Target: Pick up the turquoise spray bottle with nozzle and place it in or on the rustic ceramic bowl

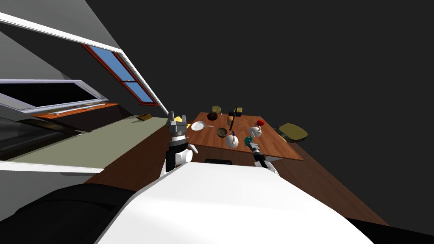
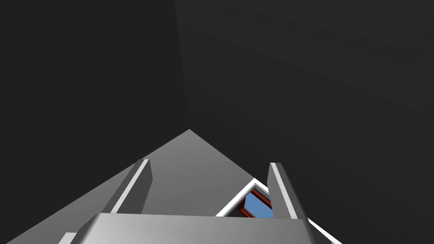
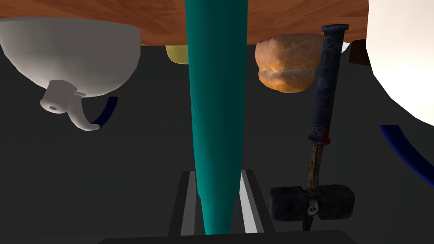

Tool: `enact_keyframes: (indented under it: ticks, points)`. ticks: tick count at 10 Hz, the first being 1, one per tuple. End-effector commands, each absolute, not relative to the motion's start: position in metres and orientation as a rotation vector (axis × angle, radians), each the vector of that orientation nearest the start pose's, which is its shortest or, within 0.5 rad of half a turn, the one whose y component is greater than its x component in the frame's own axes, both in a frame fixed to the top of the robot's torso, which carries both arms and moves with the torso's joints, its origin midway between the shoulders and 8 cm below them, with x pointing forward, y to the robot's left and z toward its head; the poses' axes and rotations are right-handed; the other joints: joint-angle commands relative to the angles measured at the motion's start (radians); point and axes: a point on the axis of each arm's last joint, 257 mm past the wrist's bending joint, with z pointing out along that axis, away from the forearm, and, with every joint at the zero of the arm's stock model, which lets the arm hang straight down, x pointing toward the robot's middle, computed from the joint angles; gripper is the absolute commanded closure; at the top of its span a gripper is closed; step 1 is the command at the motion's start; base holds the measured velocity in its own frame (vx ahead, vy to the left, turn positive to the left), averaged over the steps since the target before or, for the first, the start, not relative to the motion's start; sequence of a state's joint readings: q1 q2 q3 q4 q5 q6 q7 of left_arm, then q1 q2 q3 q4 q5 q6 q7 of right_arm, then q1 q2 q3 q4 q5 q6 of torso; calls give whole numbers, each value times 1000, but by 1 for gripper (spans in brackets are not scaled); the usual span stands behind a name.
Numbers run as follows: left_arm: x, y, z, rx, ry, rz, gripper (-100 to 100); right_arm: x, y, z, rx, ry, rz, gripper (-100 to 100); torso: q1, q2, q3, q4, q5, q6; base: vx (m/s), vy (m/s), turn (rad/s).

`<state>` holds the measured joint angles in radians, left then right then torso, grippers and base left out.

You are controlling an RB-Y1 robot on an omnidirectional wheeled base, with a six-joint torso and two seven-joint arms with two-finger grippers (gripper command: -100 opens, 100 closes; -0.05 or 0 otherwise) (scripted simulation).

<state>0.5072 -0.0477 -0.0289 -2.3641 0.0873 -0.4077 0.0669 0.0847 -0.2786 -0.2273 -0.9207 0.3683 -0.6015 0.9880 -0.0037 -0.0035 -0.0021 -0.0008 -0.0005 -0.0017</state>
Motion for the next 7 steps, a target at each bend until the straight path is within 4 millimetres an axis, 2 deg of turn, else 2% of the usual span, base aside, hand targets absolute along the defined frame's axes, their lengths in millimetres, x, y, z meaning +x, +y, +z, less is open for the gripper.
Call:
enact_keyframes:
  ticks: [1, 2, 3, 4, 7]
  points:
    - [341, 284, 42, -782, 507, -1445, 0, 425, -416, -398, 68, 1719, -48, 0, 0, 0, 0, 0, 0, 0, 0, 0, 0]
    - [341, 284, 42, -782, 507, -1445, 0, 425, -416, -398, 68, 1719, -48, 100, 0, 0, 0, 0, 0, 0, 0, 0, 0]
    - [341, 284, 42, -782, 507, -1445, 0, 425, -416, -398, 68, 1719, -48, 0, 0, 0, 0, 0, 0, 0, 0, 0, 0]
    - [341, 284, 42, -782, 507, -1445, 0, 436, -433, -383, 104, 1696, -67, 100, 0, 0, 0, 0, 0, 0, -75, 32, 167]
    - [341, 284, 42, -782, 507, -1445, 0, 456, -472, -350, 205, 1650, -99, 100, 3, 6, 4, 2, 1, -1, -109, 39, 201]
